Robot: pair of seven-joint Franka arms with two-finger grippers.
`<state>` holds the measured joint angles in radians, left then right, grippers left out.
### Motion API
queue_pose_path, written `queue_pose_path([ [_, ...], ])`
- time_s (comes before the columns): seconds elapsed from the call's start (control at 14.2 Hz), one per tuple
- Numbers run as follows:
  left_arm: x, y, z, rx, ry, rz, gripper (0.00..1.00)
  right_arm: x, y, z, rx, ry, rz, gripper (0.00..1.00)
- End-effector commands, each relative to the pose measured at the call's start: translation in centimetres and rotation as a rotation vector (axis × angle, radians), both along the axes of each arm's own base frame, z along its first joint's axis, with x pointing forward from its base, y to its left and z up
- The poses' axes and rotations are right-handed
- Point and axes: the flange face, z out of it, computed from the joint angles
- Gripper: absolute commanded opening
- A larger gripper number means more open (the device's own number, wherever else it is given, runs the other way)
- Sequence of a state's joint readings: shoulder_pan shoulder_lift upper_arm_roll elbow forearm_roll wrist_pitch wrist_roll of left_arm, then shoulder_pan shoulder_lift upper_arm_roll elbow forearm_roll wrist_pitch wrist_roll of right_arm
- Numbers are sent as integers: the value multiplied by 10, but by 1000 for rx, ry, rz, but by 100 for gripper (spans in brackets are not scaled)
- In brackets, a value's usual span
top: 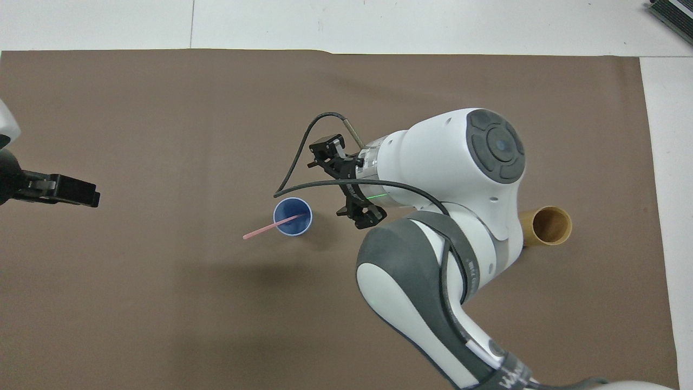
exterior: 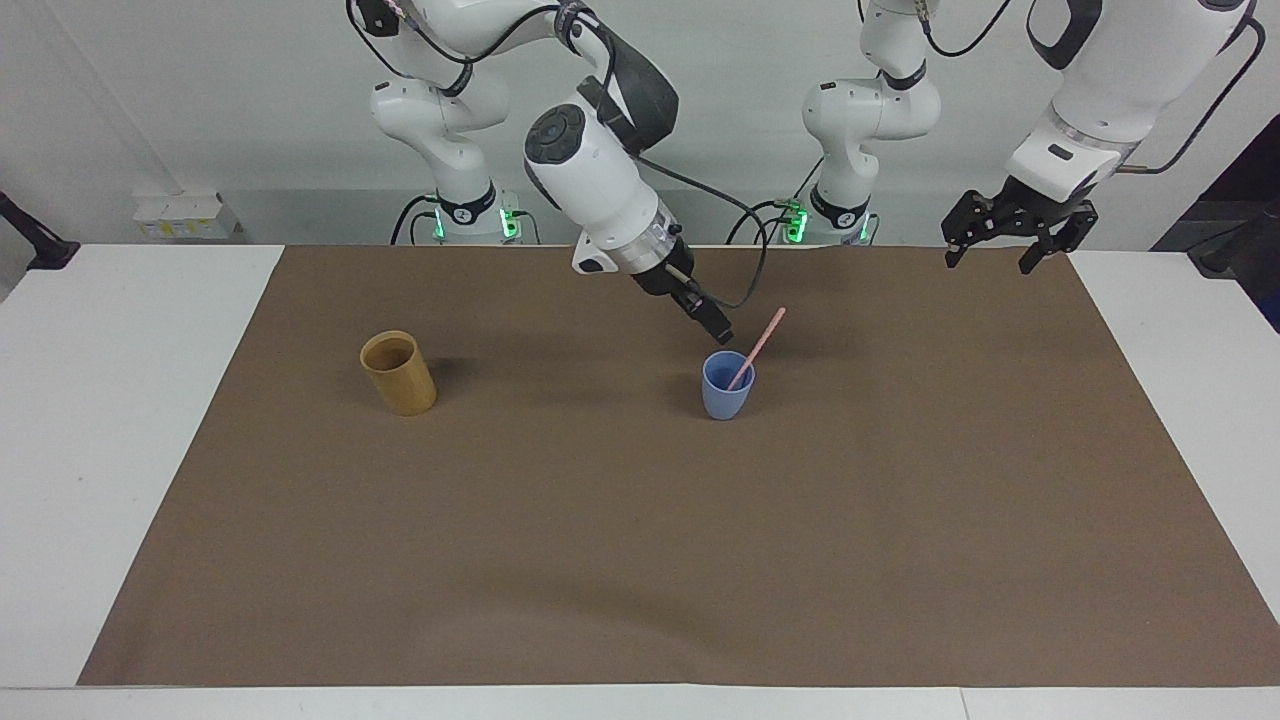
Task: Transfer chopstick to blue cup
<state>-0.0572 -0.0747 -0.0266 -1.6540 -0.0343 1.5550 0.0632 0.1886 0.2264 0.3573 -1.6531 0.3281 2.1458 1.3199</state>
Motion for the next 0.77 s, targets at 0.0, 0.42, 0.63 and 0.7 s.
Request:
queue_pose_path([
  [0.0,-3,4,5,12,-3,-7,100,-5,-50,30,-117,-74,141,100],
  [0.42,-3,3,6,12,-4,-8,100,-45,-170,94,-336,-162,510,100],
  [0.63,-3,3,6,12,-4,-8,100,-37,-219,106,-383,-191,656,100],
  [0.7,-3,3,6,12,-4,-8,100,-36,-227,111,-413,-206,703,100],
])
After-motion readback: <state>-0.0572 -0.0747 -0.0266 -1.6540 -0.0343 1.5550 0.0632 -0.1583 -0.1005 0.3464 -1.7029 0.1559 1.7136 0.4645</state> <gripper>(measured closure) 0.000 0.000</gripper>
